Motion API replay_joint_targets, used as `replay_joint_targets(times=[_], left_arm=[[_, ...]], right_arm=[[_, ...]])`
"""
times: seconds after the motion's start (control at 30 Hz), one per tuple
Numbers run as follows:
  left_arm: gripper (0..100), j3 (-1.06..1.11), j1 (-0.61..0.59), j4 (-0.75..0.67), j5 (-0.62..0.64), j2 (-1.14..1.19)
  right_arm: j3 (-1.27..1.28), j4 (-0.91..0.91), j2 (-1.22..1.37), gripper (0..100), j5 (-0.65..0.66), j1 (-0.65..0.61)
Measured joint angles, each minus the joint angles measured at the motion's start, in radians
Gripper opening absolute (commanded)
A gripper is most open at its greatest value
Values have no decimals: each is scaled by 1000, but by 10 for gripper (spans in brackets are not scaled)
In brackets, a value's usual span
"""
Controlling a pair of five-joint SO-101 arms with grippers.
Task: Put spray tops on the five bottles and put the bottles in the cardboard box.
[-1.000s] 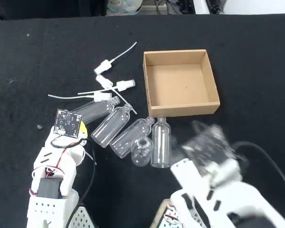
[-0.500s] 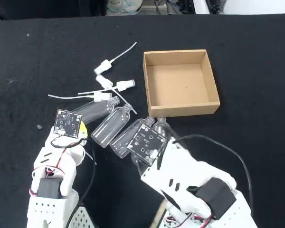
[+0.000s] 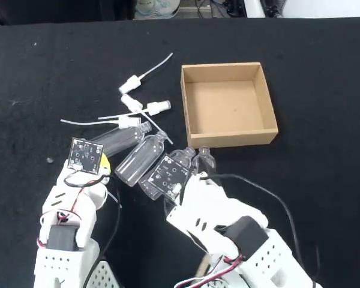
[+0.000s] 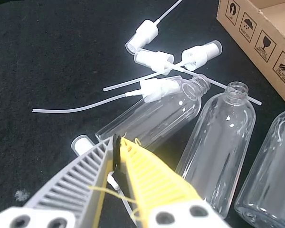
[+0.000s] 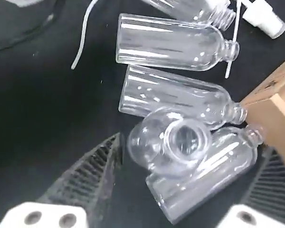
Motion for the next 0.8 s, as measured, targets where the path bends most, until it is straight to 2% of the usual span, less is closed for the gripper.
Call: replay_joint_targets(times=[0.27, 0.4, 0.47, 0.53, 0.8], left_arm=[[32, 0, 0, 0, 0, 0], [32, 0, 0, 0, 0, 0], [32, 0, 0, 0, 0, 0], [32, 0, 0, 0, 0, 0], [32, 0, 0, 0, 0, 0]], right_arm=[[135, -158, -5, 403, 0, 0], [147, -201, -5, 399, 0, 109], [153, -207, -5, 350, 0, 178], [164, -207, -5, 260, 0, 215], [161, -227, -21, 45, 2, 181]])
